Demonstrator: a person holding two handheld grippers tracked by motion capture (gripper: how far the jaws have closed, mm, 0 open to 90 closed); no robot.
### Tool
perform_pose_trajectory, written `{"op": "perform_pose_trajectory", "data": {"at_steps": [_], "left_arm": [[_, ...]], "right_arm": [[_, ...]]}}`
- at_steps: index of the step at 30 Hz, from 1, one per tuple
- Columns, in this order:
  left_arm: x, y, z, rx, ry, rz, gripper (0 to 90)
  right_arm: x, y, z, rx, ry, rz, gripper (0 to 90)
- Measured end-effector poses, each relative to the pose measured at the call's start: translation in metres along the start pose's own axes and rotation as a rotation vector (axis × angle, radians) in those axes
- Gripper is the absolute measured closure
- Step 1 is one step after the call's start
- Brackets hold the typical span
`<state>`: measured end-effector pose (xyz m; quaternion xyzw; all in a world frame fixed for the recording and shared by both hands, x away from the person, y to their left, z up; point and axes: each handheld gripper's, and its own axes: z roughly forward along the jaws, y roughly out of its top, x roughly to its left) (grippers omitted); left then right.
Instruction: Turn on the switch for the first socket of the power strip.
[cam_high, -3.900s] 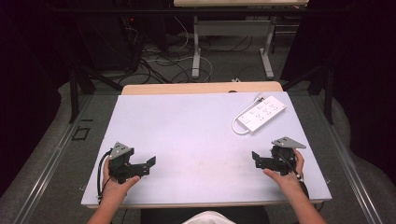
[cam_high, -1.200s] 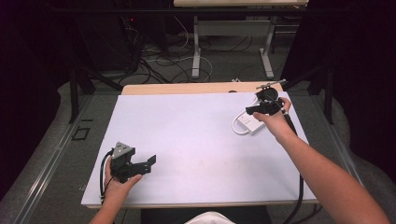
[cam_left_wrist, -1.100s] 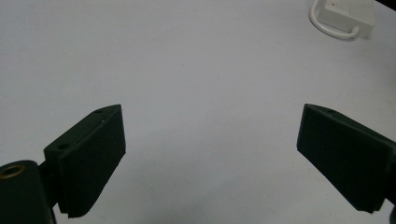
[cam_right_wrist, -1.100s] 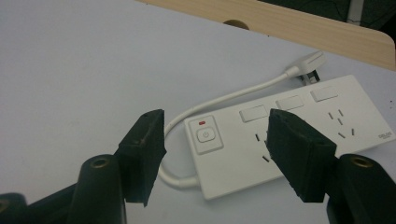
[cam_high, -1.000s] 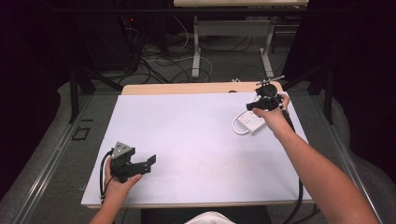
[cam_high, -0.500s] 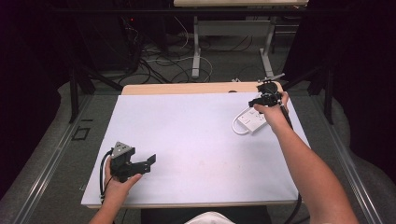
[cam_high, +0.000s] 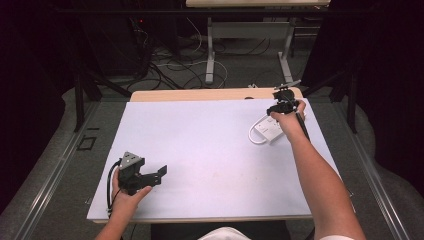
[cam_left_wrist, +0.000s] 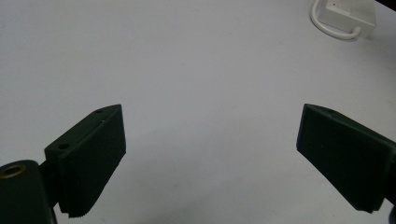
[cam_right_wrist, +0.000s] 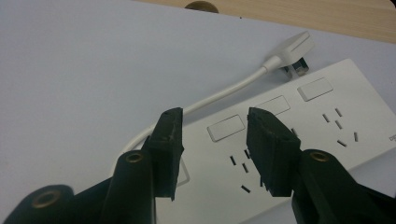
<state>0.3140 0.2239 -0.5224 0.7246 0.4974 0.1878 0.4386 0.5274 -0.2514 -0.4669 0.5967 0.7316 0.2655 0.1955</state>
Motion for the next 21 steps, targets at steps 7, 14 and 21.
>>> {"op": "perform_pose_trajectory", "data": {"at_steps": [7, 14, 21], "left_arm": [[0.001, 0.0, 0.0, 0.001, -0.001, 0.0, 8.3], [0.0, 0.0, 0.001, 0.008, -0.001, -0.001, 8.5], [0.001, 0.0, 0.001, 0.007, 0.0, -0.007, 8.6]], "right_arm": [[0.003, 0.0, 0.01, 0.012, -0.015, -0.013, 60.6], [0.004, -0.001, 0.019, 0.033, -0.018, -0.001, 61.4], [0.002, -0.002, 0.026, 0.05, -0.025, 0.01, 62.8]]}}
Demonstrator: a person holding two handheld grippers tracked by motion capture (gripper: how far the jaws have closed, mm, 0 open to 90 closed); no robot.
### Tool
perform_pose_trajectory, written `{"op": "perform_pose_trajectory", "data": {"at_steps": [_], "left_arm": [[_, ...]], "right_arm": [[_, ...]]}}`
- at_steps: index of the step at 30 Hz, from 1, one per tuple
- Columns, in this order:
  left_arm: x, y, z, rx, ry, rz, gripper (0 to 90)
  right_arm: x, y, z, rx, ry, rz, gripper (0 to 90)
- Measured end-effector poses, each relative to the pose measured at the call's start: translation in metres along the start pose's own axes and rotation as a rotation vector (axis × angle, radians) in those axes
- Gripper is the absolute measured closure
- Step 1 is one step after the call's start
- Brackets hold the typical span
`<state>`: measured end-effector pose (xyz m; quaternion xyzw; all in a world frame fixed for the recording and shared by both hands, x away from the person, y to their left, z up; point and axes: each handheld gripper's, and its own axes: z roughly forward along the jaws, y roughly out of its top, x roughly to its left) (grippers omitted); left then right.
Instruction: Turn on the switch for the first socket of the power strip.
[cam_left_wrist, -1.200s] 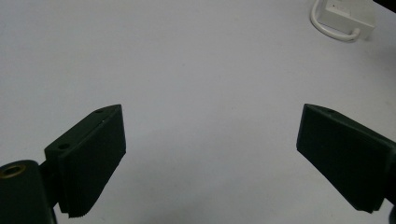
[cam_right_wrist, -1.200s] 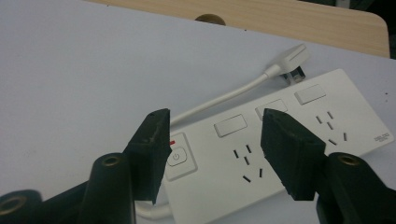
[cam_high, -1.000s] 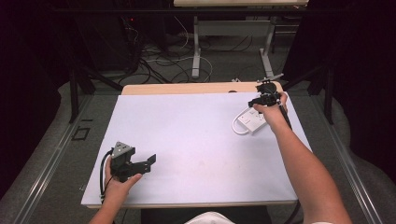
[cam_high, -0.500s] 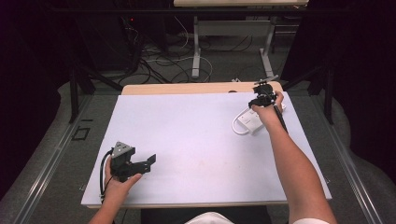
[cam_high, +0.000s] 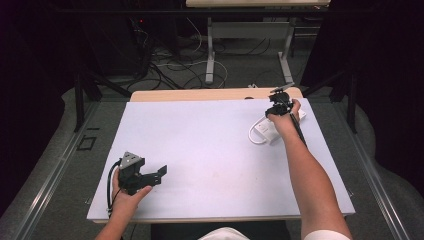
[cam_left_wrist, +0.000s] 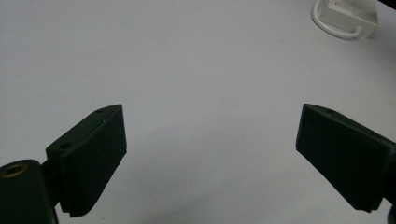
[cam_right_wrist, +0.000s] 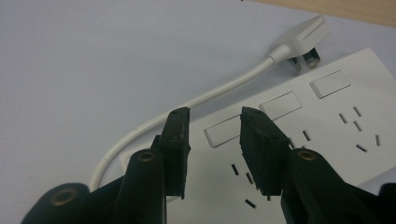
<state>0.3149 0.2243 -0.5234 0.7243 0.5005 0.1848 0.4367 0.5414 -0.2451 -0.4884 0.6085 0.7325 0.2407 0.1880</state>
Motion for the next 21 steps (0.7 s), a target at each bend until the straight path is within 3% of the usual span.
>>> {"op": "perform_pose_trajectory", "data": {"at_steps": [13, 21], "left_arm": [[0.001, 0.0, 0.002, 0.0, 0.003, -0.002, 8.7], [0.0, -0.001, 0.002, -0.004, 0.005, -0.002, 8.9]], "right_arm": [[-0.001, -0.001, 0.012, 0.007, 0.008, 0.0, 65.6], [0.001, -0.003, 0.017, 0.04, 0.007, -0.016, 69.2]]}}
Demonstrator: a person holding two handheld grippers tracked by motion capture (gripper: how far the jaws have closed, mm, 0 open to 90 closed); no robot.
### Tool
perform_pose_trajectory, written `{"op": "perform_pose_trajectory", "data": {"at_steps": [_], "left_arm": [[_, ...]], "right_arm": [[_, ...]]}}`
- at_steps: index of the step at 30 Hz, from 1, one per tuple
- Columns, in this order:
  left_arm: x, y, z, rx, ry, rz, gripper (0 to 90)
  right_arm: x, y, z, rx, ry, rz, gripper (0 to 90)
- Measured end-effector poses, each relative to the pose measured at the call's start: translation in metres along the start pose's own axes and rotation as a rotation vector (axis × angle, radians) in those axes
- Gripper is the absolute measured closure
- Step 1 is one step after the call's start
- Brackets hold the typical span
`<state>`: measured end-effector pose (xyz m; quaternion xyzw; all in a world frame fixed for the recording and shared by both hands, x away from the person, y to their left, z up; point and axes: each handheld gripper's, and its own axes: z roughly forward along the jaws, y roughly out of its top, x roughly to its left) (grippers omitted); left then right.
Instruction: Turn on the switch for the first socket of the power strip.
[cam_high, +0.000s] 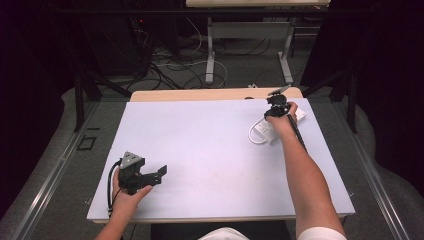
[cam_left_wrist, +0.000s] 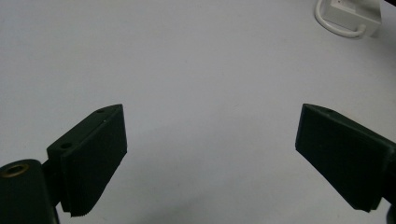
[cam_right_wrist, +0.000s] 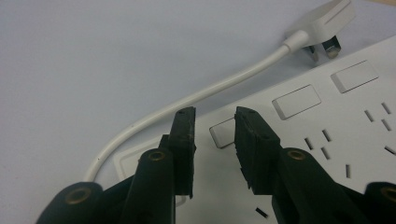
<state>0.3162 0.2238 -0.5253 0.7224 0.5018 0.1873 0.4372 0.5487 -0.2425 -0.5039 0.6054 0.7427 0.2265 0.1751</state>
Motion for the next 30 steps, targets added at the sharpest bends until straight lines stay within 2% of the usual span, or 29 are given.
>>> {"op": "perform_pose_trajectory", "data": {"at_steps": [15, 20, 27, 28, 30], "left_arm": [[0.0, 0.0, 0.0, 0.012, -0.001, 0.003, 8.9], [0.0, 0.0, 0.001, 0.013, -0.002, 0.003, 8.9], [0.001, 0.0, 0.001, 0.017, -0.002, -0.004, 9.1], [0.001, -0.001, 0.002, 0.006, 0.001, -0.008, 9.1], [0.001, 0.0, 0.001, 0.016, -0.003, -0.006, 9.1]], "right_arm": [[0.004, -0.001, 0.008, 0.025, -0.008, -0.045, 76.9], [0.003, 0.0, 0.008, 0.004, -0.021, -0.04, 78.0], [0.0, 0.0, 0.012, -0.001, -0.025, -0.032, 82.6], [0.0, 0.001, 0.012, 0.005, -0.027, -0.031, 83.6], [0.0, 0.001, 0.012, 0.005, -0.03, -0.033, 84.2]]}}
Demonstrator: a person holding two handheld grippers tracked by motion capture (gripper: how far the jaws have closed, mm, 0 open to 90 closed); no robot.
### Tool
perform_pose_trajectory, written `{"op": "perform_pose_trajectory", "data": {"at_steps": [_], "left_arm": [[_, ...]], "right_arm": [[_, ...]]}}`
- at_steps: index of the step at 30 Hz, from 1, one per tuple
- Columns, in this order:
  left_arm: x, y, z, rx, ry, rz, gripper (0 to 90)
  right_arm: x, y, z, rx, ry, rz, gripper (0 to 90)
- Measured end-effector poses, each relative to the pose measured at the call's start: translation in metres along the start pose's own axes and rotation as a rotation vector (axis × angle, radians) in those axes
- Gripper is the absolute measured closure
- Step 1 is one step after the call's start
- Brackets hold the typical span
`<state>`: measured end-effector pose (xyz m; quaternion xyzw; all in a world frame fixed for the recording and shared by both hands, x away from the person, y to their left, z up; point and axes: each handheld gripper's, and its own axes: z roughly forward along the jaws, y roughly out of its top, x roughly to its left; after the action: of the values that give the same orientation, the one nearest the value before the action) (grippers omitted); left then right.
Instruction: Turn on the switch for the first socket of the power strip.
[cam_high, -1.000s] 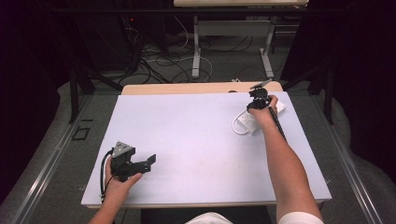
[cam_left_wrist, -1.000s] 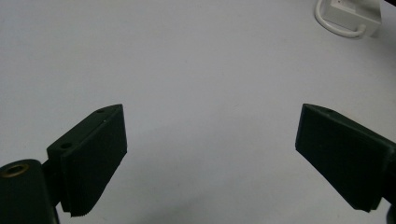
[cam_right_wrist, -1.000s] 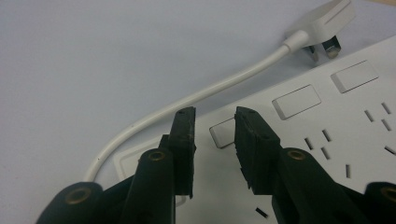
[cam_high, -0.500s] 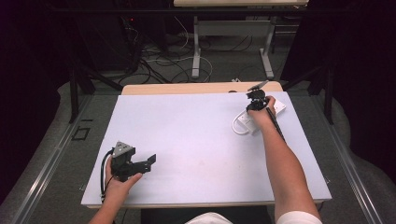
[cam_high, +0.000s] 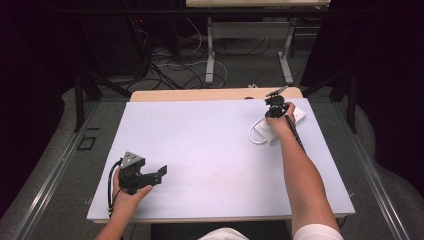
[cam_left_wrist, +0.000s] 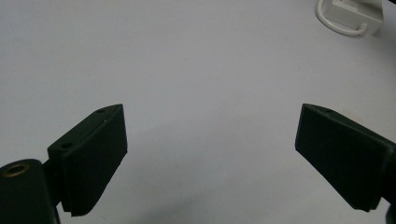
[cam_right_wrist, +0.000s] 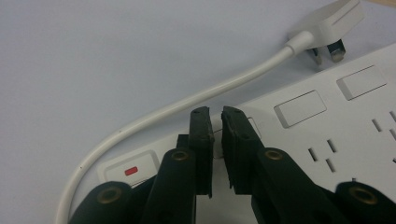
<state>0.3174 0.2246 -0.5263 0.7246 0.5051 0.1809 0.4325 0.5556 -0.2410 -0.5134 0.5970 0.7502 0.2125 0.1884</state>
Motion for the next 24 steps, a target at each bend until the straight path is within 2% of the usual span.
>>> {"op": "perform_pose_trajectory", "data": {"at_steps": [6, 12, 15, 19, 24], "left_arm": [[-0.0006, -0.0003, 0.0007, -0.006, 0.002, -0.001, 9.2], [-0.001, -0.0003, 0.0011, -0.005, 0.002, 0.004, 9.3], [-0.0008, -0.0003, 0.001, 0.001, 0.003, 0.004, 9.3], [-0.0008, -0.0005, 0.001, -0.005, 0.003, 0.004, 9.4], [-0.0004, -0.0004, 0.0009, 0.005, 0.004, 0.008, 9.4]], "right_arm": [[0.0018, -0.0005, 0.0003, -0.001, -0.012, -0.011, 85.2], [0.0002, -0.0004, 0.0, -0.001, 0.003, -0.006, 87.8], [-0.0013, -0.0007, 0.0, -0.006, 0.014, 0.026, 89.1], [-0.0013, -0.0016, 0.0012, 0.013, 0.023, 0.048, 90.0], [-0.0024, -0.002, 0.0012, 0.009, 0.028, 0.06, 90.0]]}}
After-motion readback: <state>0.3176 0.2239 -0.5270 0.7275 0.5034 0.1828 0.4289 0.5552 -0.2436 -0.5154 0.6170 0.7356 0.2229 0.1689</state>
